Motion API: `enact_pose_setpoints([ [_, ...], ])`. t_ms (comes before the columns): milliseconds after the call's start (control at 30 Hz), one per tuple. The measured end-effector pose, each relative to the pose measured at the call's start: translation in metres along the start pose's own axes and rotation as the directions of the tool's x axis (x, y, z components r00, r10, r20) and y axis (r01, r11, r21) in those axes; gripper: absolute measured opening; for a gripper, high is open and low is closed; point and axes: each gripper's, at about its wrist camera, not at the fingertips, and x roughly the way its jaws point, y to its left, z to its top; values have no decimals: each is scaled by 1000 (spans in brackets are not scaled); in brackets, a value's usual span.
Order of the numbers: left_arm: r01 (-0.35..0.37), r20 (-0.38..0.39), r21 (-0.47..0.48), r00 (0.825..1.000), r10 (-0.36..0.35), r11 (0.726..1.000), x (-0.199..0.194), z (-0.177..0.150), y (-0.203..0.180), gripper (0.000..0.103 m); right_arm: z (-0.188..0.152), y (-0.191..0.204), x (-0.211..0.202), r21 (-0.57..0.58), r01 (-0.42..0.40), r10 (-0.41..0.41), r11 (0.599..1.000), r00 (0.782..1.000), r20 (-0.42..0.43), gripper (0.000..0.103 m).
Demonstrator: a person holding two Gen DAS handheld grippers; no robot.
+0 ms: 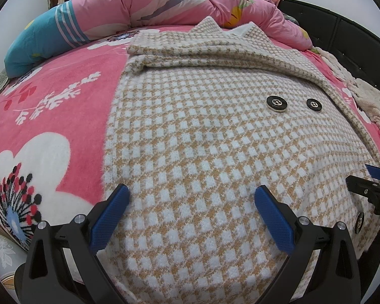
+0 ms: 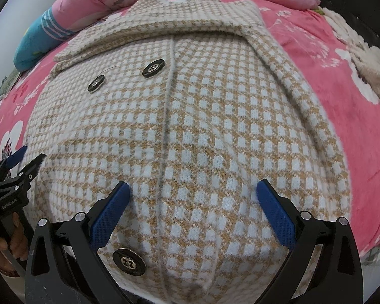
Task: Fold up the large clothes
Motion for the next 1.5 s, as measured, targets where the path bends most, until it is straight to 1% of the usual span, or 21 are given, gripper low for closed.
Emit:
enact_pose_setpoints([
  [1067,8,-4,4,1000,-8,1000,1,0,1,98,-2,-3,0,-3,-2,2,1000,1000,3,95],
  [1267,8,-5,6,1000,-8,1000,1,1,1,98,2,0,-7,-6,9,-9,1000,1000,-16,95],
  [1300,8,-5,7,1000,-8,1000,1,0,-1,98,2,1,-12,3,3,-3,1000,1000,-5,95],
  [1400,5,-4,8,1000,-5,1000,1,0,-1,98,1,4,-28,10,-65,65,998,997,51,95],
  [1467,6,-3,9,1000,-6,1000,2,0,0,98,-2,8,-32,-19,-86,87,996,994,70,95],
  [1500,6,-2,9,1000,-6,1000,2,0,0,98,-4,10,-32,-34,-79,81,996,995,66,95],
])
